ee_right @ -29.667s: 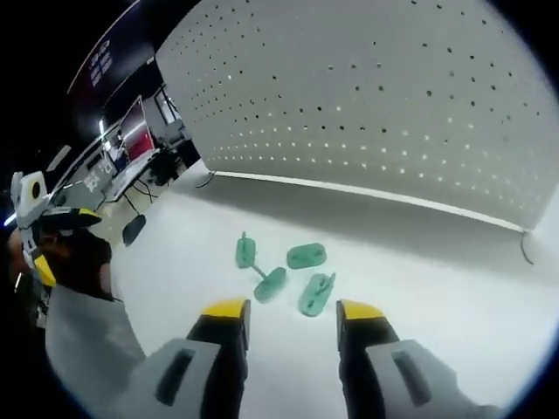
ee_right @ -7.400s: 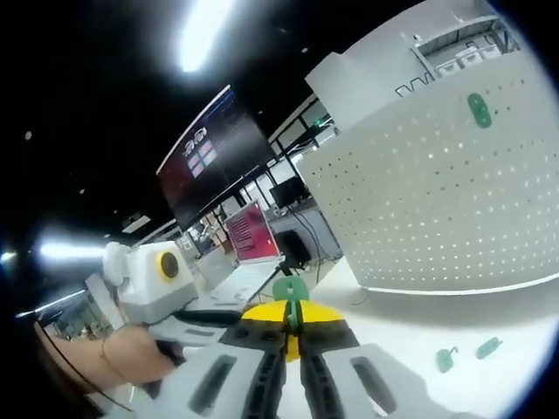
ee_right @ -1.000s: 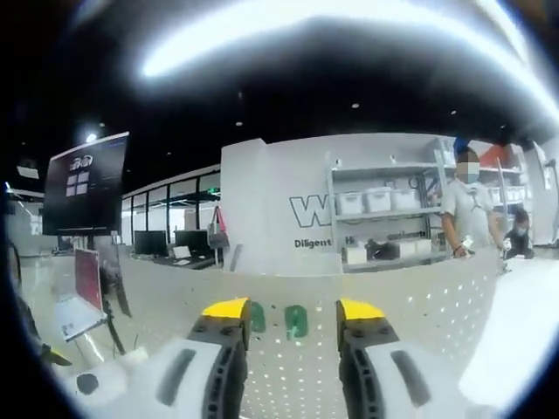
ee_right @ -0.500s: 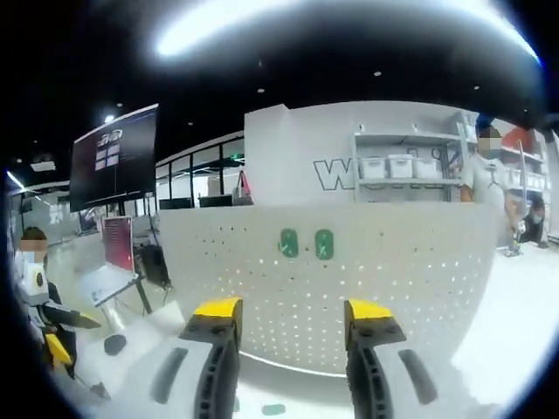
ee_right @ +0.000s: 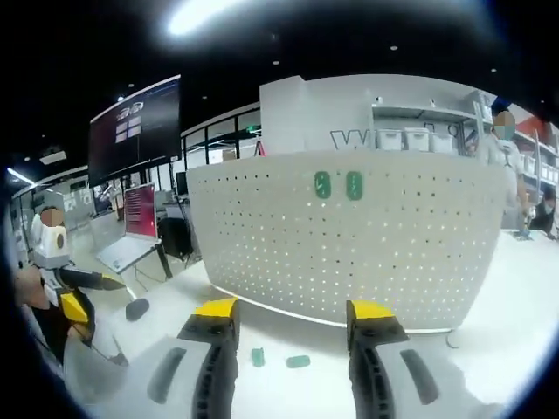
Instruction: Insert the hook assembly into the mounting plate slot until the hook locks in place.
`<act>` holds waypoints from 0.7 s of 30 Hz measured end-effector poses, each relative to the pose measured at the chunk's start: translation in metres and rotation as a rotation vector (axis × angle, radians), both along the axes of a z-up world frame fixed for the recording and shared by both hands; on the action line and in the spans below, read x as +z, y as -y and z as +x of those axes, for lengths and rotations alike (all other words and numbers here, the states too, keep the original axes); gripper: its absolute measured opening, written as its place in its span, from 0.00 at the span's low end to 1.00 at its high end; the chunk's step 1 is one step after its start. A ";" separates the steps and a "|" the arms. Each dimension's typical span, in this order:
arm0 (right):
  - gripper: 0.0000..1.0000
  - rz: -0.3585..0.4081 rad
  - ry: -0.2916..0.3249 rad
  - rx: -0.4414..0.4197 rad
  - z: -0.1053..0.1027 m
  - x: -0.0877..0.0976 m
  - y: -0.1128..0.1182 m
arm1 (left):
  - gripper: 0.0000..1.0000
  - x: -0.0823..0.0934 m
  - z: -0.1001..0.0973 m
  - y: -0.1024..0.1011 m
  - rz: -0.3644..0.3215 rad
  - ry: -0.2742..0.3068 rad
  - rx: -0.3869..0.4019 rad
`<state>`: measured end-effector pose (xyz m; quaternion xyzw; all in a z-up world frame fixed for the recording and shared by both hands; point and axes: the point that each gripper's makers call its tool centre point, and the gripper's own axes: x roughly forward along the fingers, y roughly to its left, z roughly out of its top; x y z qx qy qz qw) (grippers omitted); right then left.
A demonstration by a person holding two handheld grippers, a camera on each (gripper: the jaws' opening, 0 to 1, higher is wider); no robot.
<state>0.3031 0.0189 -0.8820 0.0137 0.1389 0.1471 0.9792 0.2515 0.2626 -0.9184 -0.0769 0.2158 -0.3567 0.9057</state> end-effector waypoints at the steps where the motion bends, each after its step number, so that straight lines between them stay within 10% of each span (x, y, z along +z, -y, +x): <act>1: 0.46 -0.005 -0.012 0.004 -0.004 -0.005 -0.001 | 1.00 0.000 0.000 0.000 0.001 -0.002 -0.003; 21: 0.45 -0.013 -0.206 0.055 -0.045 -0.077 -0.033 | 1.00 -0.012 0.016 -0.002 0.024 -0.053 -0.061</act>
